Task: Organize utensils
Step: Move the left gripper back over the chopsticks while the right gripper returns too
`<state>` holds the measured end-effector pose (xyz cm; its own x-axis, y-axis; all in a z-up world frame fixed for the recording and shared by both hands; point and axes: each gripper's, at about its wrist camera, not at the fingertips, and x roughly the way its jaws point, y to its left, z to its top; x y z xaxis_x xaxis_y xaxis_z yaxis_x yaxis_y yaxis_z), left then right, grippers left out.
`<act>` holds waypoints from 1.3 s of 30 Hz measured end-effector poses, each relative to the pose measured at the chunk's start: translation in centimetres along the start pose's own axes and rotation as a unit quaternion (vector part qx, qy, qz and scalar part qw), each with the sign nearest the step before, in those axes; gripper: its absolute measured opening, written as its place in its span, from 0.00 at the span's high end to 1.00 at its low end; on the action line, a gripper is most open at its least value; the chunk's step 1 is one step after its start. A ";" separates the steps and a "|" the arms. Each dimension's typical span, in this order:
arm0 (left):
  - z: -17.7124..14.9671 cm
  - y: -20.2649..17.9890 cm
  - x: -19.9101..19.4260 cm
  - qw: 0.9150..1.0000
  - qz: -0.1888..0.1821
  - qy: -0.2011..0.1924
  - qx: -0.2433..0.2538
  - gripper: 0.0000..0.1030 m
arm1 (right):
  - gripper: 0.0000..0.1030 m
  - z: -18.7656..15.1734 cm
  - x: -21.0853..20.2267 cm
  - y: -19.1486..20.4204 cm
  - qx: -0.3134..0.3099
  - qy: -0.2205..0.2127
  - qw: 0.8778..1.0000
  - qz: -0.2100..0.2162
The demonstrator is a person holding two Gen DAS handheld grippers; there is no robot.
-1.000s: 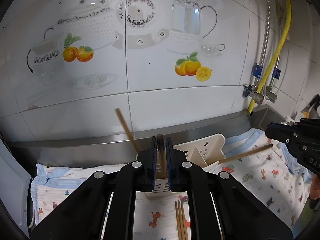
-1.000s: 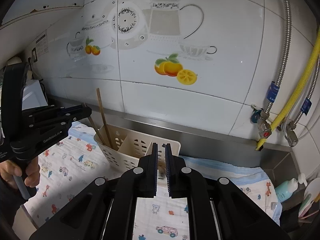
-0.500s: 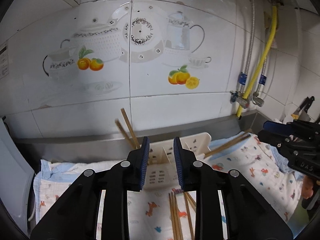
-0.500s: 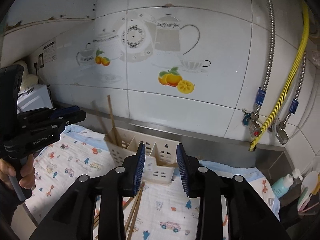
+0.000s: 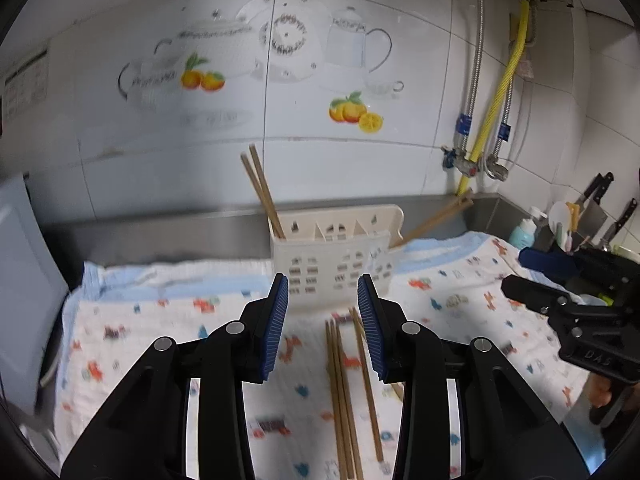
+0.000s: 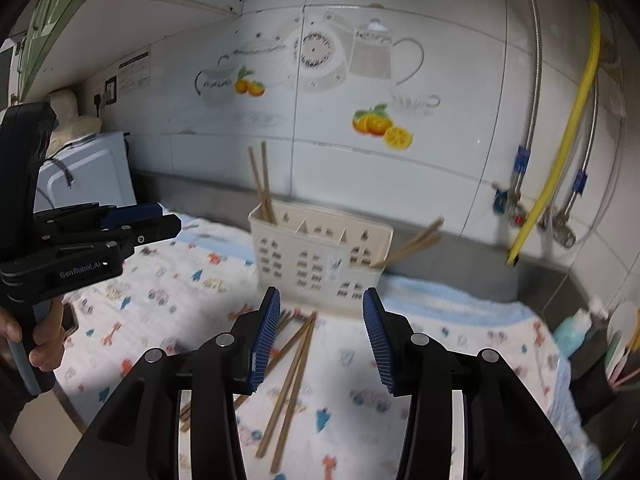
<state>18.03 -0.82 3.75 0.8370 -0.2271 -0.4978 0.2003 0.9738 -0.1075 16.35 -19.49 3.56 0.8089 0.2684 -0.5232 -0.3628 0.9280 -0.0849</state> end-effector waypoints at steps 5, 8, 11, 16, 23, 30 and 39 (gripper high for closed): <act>-2.6 0.1 -0.2 1.000 0.001 0.016 -0.006 0.64 | 0.59 -3.2 -0.2 0.3 0.027 0.012 1.000 0.005; -4.5 0.3 -0.2 1.000 -0.001 0.029 -0.010 0.64 | 0.59 -5.0 -0.2 0.3 0.037 0.020 0.999 -0.003; -6.3 0.8 0.0 0.999 0.000 0.045 -0.016 0.64 | 0.59 -6.6 -0.2 0.2 0.051 0.029 0.998 -0.006; -8.8 1.7 0.5 0.997 -0.006 0.068 -0.030 0.64 | 0.59 -8.8 0.0 0.0 0.075 0.040 0.996 -0.003; -11.7 1.2 1.5 0.995 -0.014 0.100 -0.021 0.65 | 0.59 -11.7 0.7 -0.1 0.107 0.057 0.993 0.001; -14.0 0.5 3.7 0.990 -0.010 0.138 -0.021 0.65 | 0.60 -13.6 1.8 0.4 0.107 0.076 0.991 -0.003; -15.2 0.3 6.6 0.985 -0.010 0.171 -0.021 0.72 | 0.69 -14.9 4.2 1.1 0.111 0.104 0.988 0.011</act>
<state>15.90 -1.87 -12.69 0.6109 -0.2368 -0.7555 0.1877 0.9703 -0.1524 12.46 -21.17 -11.35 0.6816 0.2509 -0.6874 -0.2497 0.9627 0.1038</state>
